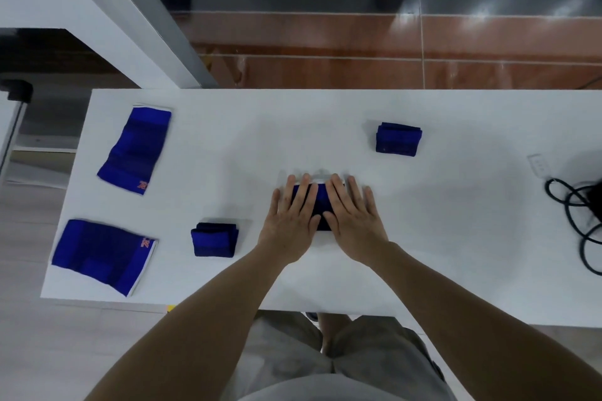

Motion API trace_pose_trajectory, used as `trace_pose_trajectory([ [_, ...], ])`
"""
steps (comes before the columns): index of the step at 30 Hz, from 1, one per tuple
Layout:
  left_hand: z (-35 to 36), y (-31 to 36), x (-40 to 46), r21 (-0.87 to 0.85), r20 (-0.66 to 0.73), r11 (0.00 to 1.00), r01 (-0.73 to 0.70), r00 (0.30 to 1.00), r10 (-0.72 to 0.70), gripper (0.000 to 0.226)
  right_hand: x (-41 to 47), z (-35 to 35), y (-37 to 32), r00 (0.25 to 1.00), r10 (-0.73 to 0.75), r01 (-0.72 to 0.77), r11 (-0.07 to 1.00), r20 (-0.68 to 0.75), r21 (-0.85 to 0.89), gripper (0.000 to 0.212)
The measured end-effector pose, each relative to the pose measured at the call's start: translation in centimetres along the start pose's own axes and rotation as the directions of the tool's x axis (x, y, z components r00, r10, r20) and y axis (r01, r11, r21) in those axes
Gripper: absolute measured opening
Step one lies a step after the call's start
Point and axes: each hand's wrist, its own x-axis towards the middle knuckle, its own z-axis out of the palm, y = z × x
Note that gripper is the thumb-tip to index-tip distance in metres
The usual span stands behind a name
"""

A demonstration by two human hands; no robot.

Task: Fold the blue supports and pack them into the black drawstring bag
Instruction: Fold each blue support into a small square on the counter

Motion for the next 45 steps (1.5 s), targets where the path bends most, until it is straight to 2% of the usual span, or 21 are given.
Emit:
trace_pose_trajectory([
  [10, -1.5, 0.6, 0.7, 0.018, 0.118, 1.0, 0.024, 0.993, -0.026, 0.068, 0.1, -1.2, -0.9, 0.997, 0.06, -0.061, 0.998, 0.038, 0.031, 0.065],
  [14, -3.2, 1.1, 0.5, -0.032, 0.127, 0.999, 0.036, 0.991, -0.031, 0.067, -0.1, -2.5, -1.7, 0.994, 0.099, -0.102, 0.992, 0.044, 0.07, 0.065],
  [17, -4.8, 1.0, -0.4, -0.164, 0.04, 0.983, 0.083, 0.996, -0.078, 0.063, 0.0, -4.3, -2.5, 0.994, 0.1, -0.095, 0.985, -0.033, 0.144, 0.063],
  [21, -7.0, 0.7, -2.4, -0.436, -0.12, 0.878, 0.199, 0.954, -0.275, 0.049, 0.0, -6.4, -4.3, 0.97, 0.113, -0.069, 0.977, -0.215, 0.2, 0.048],
  [26, -8.7, -1.5, -5.5, -0.522, -0.258, 0.822, 0.229, 0.876, -0.407, 0.035, 0.1, -7.6, -8.4, 0.937, 0.049, 0.037, 0.971, -0.345, 0.238, 0.031],
  [28, -9.1, -3.2, -7.0, -0.538, -0.282, 0.807, 0.245, 0.849, -0.446, 0.032, 0.4, -7.6, -10.6, 0.918, 0.034, 0.074, 0.965, -0.395, 0.253, 0.026],
  [32, -9.6, -8.6, -10.6, -0.585, -0.292, 0.76, 0.281, 0.802, -0.522, 0.031, 1.6, -7.7, -16.7, 0.931, 0.017, 0.096, 0.952, -0.364, 0.29, 0.028],
  [38, -8.2, -21.0, -16.7, -0.683, -0.181, 0.632, 0.367, 0.753, -0.632, 0.028, 4.2, -6.3, -26.3, 0.94, -0.068, 0.172, 0.941, -0.334, 0.291, 0.028],
  [45, -4.4, -31.9, -22.0, -0.645, -0.023, 0.6, 0.473, 0.773, -0.634, 0.03, 7.3, -3.2, -35.8, 0.981, -0.109, 0.146, 0.958, -0.158, 0.247, 0.032],
])
